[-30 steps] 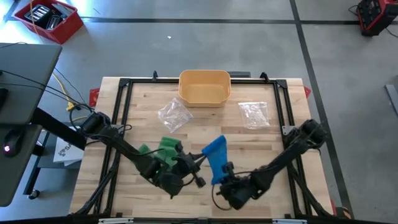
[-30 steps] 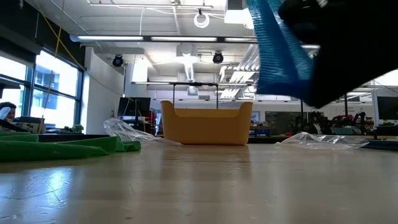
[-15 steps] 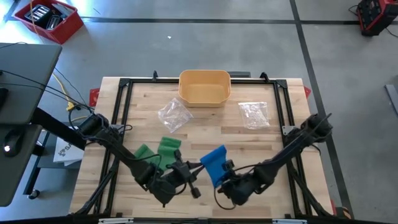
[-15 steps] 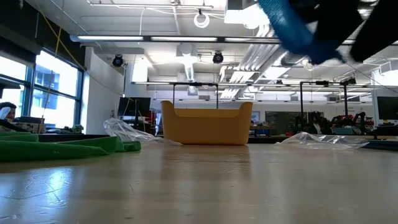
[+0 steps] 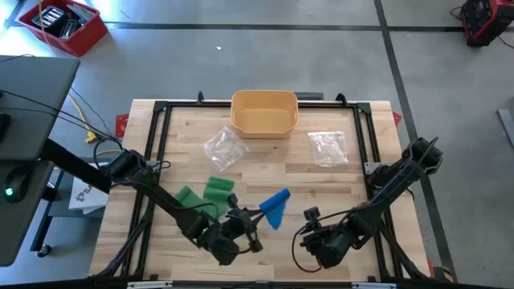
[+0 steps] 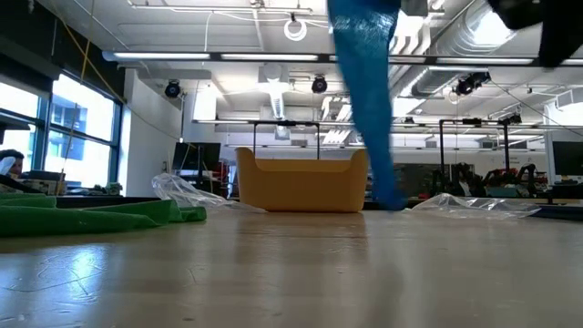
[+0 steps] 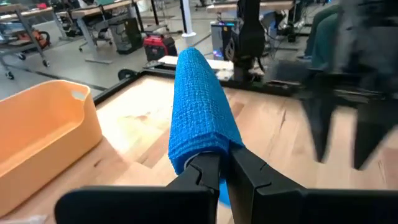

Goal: Roll bandage
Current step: Roll the blue bandage

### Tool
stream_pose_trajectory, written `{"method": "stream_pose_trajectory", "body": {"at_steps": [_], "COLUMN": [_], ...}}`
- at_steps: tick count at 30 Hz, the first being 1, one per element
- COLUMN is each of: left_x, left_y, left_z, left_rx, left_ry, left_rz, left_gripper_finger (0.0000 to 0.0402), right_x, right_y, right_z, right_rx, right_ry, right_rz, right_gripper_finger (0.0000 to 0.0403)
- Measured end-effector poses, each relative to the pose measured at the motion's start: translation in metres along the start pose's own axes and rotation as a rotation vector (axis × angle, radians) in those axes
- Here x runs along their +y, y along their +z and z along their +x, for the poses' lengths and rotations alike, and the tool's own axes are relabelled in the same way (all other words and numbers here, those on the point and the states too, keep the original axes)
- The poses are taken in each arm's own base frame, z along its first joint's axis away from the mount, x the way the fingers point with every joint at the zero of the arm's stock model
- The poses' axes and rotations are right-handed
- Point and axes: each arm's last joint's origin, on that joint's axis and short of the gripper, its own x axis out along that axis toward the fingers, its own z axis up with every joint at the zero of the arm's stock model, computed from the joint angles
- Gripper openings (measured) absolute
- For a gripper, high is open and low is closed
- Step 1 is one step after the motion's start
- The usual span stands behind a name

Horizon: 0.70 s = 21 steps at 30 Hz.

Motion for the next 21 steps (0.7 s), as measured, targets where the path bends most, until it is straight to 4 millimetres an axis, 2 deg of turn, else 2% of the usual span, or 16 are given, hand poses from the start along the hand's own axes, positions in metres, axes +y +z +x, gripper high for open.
{"method": "stream_pose_trajectory", "body": {"at_steps": [6, 12, 16, 21], "left_x": [-0.005, -0.016, -0.034, -0.057], "left_y": [-0.007, -0.011, -0.042, -0.087], "left_z": [0.001, -0.001, 0.01, 0.022], "left_rx": [0.038, 0.119, 0.192, 0.24], "left_ry": [-0.074, -0.33, -0.427, -0.5], "left_rz": [0.02, 0.06, 0.055, 0.009], "left_gripper_finger": [0.0007, 0.0007, 0.0007, 0.0007], "right_x": [-0.014, -0.038, -0.05, -0.051], "right_y": [-0.027, -0.078, -0.094, -0.084], "right_z": [0.014, 0.019, 0.018, 0.03], "right_rx": [0.085, 0.13, 0.039, -0.213], "right_ry": [-0.049, -0.179, -0.197, -0.048], "right_rz": [0.077, 0.227, 0.401, 0.511], "right_gripper_finger": [0.0165, 0.0165, 0.0165, 0.0165]}}
